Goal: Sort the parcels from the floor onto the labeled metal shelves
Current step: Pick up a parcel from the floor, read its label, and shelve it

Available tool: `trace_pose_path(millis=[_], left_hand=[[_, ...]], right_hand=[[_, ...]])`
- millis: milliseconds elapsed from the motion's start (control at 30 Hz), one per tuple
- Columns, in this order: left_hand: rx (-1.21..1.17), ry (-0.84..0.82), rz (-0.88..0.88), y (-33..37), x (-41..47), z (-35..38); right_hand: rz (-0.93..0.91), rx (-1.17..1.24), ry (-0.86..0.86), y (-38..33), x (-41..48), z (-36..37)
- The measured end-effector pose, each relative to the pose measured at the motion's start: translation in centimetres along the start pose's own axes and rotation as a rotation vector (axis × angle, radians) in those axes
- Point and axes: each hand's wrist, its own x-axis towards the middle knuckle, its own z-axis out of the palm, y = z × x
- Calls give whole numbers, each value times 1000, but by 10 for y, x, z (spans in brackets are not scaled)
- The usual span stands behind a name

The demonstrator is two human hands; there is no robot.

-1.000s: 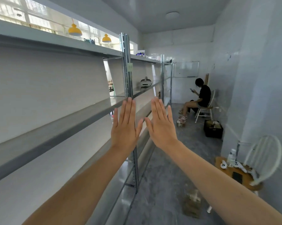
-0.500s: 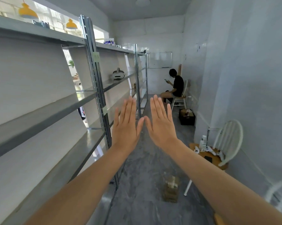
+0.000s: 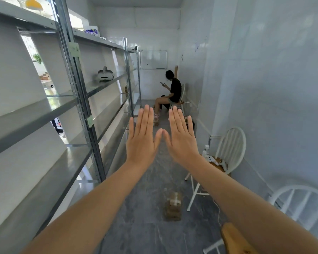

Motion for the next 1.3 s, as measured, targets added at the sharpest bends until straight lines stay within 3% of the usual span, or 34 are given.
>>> trace_pose_path(millis=[700,1300], left_hand=[[-155,-66,55,-58,44,99],[-152,-132,61,-22,92,177]], right_hand=[[134,-152,-115,-7,40,96],[133,-128,-161,77,78,142]])
